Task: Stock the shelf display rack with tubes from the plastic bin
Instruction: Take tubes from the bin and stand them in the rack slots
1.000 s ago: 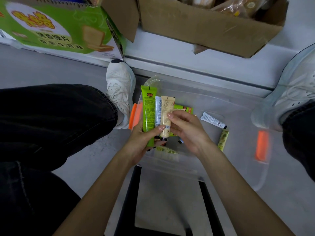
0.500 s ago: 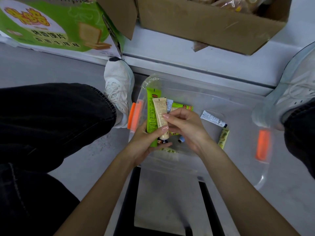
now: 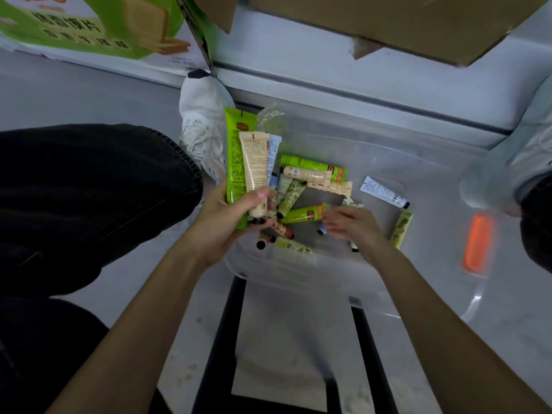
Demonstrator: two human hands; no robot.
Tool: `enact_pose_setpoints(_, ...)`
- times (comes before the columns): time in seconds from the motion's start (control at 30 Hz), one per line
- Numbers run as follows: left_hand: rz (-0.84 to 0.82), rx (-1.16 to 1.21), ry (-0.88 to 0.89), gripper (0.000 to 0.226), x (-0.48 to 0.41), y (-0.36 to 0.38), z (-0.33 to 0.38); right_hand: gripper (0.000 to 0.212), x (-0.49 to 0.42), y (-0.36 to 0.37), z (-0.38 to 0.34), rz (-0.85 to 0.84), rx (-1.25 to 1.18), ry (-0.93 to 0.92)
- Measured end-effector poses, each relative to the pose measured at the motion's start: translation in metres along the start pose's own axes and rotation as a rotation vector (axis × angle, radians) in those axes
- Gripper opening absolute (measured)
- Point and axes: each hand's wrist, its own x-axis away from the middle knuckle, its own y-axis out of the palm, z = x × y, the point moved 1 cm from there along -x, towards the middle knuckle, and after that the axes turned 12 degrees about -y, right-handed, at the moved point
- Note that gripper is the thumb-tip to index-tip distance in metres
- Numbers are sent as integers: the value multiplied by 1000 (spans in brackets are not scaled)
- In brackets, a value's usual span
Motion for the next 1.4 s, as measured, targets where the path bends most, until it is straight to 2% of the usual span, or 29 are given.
enact_pose_setpoints(0.07,3,2,0,21,1,-2,1,10,-7,4,26,-108,117,75)
enact_pose_setpoints(0.17,6,-18,-15,22,1,-3,0,7,-15,21,52,-249,316,95)
enact_pose_setpoints(0.27,-4,-35,-29,24,0,-4,-1,26,-24,36,62,-329,431,99)
enact_pose_setpoints(0.4,-20,4,-40,23,-2,-7,-1,31,-31,45,66,-435,542,98)
enact_pose_setpoints(0.5,-27,31,-42,26,-3,-7,-2,14,-26,47,62,-453,567,151)
enact_pose_setpoints(0.57,-26,56,-47,23,-3,-6,-1,26,-21,45,60,-467,536,173)
enact_pose_setpoints(0.67,-21,77,-49,17,-3,-3,4,20,-9,38,45,-441,533,148)
enact_pose_setpoints(0.83,-77,52,32,13,10,10,29,14,7,13,-21,-346,366,143)
enact_pose_setpoints(0.93,-117,12,95,24,26,18,55,20,22,-1,-83,-350,339,70)
enact_pose_setpoints(1.03,-145,-14,161,23,47,29,82,23,49,-4,-148,-346,289,-33)
enact_pose_setpoints(1.2,-170,-54,308,17,80,49,122,15,102,-9,-244,-360,213,-284)
enact_pose_setpoints(1.4,-178,-89,463,19,121,72,172,20,160,-28,-330,-392,357,-529)
